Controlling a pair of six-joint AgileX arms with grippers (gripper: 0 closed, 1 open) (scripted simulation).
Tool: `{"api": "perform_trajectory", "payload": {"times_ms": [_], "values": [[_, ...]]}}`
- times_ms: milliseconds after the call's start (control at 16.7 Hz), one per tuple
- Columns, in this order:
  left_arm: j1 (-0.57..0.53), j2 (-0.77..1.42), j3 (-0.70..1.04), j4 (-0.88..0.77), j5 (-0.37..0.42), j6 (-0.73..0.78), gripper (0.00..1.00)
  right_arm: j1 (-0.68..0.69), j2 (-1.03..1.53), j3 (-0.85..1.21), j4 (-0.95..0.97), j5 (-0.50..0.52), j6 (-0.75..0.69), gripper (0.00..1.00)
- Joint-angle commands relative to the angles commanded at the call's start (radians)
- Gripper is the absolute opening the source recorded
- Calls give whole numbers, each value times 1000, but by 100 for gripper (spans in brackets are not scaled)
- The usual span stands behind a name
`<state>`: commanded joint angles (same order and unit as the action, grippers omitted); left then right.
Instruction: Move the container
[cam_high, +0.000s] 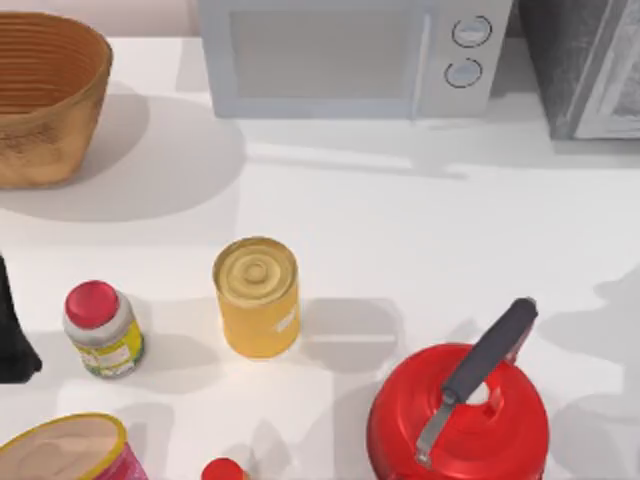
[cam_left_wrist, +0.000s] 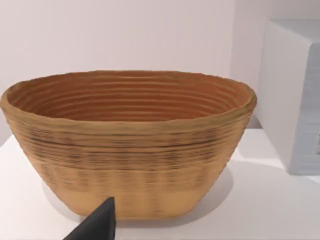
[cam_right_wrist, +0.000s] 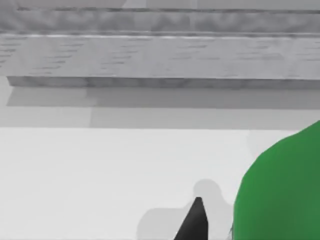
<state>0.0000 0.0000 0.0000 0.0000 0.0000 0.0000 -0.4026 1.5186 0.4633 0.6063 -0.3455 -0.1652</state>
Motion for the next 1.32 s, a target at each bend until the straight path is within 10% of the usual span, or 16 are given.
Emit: {"api": "perform_trajectory", "payload": {"times_ms": [1080,1320], "values": [[0,0,0,0,0,0,100,57,351,104,255,57,28,0],[0,0,0,0,0,0,100,57,351,104,255,57,28,30]]}}
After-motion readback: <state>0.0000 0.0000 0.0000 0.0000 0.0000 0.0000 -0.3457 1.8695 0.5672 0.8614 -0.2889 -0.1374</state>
